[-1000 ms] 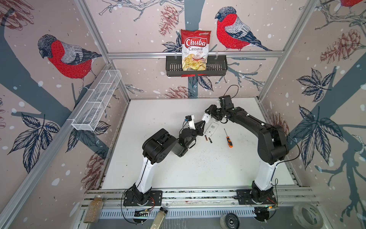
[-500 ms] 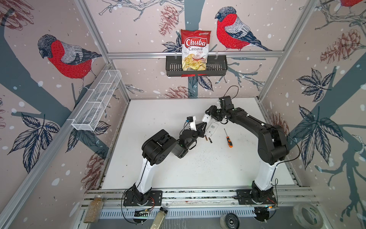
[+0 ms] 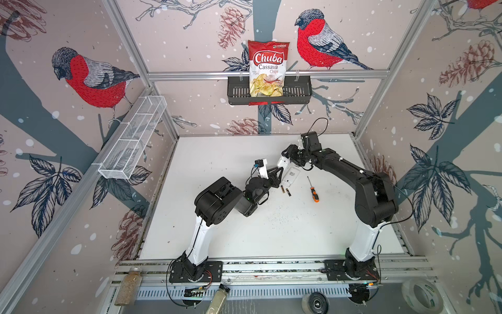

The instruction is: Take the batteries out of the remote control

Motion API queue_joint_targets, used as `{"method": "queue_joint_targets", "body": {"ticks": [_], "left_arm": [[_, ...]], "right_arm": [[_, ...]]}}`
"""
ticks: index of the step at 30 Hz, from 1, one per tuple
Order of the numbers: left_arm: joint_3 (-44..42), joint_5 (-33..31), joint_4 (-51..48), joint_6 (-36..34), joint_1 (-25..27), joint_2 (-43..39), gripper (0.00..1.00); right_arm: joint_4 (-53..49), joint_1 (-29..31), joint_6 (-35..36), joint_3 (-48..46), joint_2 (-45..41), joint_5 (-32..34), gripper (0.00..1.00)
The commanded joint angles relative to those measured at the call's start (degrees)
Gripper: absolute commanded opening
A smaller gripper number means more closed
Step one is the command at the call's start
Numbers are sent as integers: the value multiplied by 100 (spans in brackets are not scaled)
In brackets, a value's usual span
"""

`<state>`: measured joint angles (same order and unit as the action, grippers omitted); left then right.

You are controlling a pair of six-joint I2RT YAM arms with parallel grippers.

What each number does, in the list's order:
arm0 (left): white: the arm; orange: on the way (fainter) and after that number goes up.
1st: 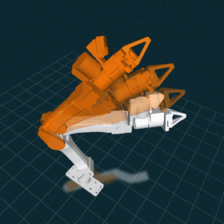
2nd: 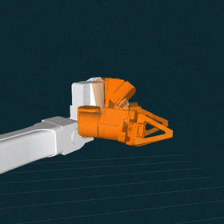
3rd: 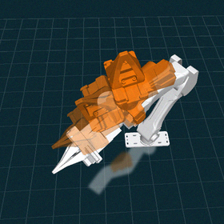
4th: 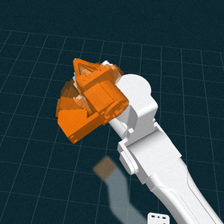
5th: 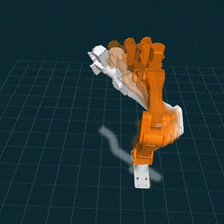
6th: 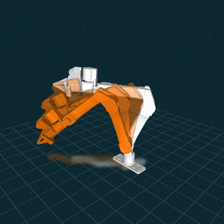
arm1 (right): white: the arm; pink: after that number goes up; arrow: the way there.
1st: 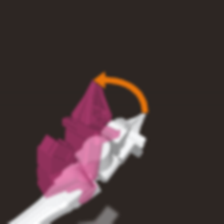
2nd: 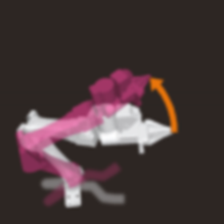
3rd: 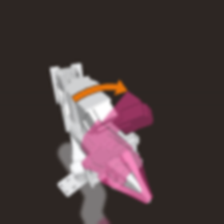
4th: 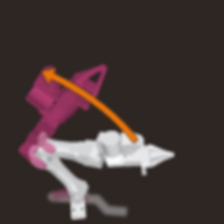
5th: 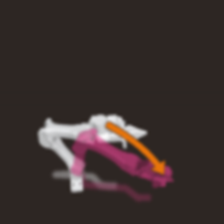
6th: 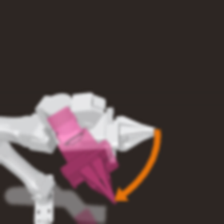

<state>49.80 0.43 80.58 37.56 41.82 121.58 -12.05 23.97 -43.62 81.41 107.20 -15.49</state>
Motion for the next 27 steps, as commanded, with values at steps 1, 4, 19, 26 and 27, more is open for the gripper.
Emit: {"method": "queue_joint_targets", "body": {"ticks": [1, 4, 19, 26, 27], "left_arm": [[116, 113, 119, 20, 1, 66, 37], [160, 137, 123, 32, 2, 87, 36], [126, 151, 48, 40, -16, 36, 33], [102, -147, -322, 123, -51, 6, 61], [84, -209, -327, 146, -51, 6, 61]], "right_arm": [[177, 12, 37, -11, -59, -33, 18], [177, 12, 53, -28, -71, -27, 18], [178, -14, 64, -4, 31, -28, 18], [141, -15, 99, -19, -7, 5, 18], [145, -15, 99, -28, -8, 10, 18]]}}
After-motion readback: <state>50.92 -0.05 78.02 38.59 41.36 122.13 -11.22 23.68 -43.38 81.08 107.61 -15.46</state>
